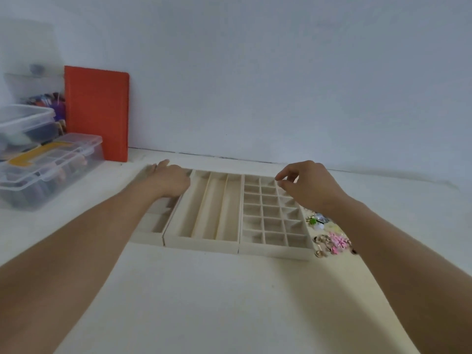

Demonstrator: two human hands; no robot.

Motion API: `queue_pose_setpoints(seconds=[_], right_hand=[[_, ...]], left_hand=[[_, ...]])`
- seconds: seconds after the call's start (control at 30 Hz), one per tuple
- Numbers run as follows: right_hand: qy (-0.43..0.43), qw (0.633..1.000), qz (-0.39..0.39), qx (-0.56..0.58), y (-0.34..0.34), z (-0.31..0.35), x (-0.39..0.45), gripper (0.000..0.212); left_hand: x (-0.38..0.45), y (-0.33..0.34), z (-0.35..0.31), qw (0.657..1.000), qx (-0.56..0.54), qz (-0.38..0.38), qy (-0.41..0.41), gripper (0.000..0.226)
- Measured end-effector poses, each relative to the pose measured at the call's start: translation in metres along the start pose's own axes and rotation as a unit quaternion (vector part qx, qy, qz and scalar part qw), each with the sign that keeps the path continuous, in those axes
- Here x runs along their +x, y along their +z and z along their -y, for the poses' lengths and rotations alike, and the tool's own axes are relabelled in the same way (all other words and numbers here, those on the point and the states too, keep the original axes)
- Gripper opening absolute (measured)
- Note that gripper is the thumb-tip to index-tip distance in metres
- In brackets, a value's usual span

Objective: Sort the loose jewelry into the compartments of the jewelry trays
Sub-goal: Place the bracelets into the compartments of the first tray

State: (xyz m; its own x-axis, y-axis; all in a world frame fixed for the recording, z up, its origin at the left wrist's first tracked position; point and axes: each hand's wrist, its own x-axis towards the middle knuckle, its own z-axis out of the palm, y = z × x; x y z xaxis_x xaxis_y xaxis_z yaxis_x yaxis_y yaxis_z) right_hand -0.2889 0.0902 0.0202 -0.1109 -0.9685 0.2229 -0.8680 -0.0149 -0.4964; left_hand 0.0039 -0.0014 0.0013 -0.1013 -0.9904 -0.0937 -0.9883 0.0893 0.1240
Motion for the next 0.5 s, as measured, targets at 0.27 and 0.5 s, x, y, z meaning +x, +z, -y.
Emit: queue_pose_setpoints(seconds=[0.27, 0.5], right_hand=[[0.029, 0.999, -0.039, 0.024, -0.037, -0.059, -0.019, 0.011], [0.11, 0.989, -0.094, 0.04, -0.063, -0.138, -0.055, 0.009]], left_hand=[[0.004, 0.006, -0.075, 0.983, -0.113, -0.099, 0.103, 0.042], [-0.043, 0.037, -0.231, 0.934, -0.194, 0.033, 0.3, 0.033]])
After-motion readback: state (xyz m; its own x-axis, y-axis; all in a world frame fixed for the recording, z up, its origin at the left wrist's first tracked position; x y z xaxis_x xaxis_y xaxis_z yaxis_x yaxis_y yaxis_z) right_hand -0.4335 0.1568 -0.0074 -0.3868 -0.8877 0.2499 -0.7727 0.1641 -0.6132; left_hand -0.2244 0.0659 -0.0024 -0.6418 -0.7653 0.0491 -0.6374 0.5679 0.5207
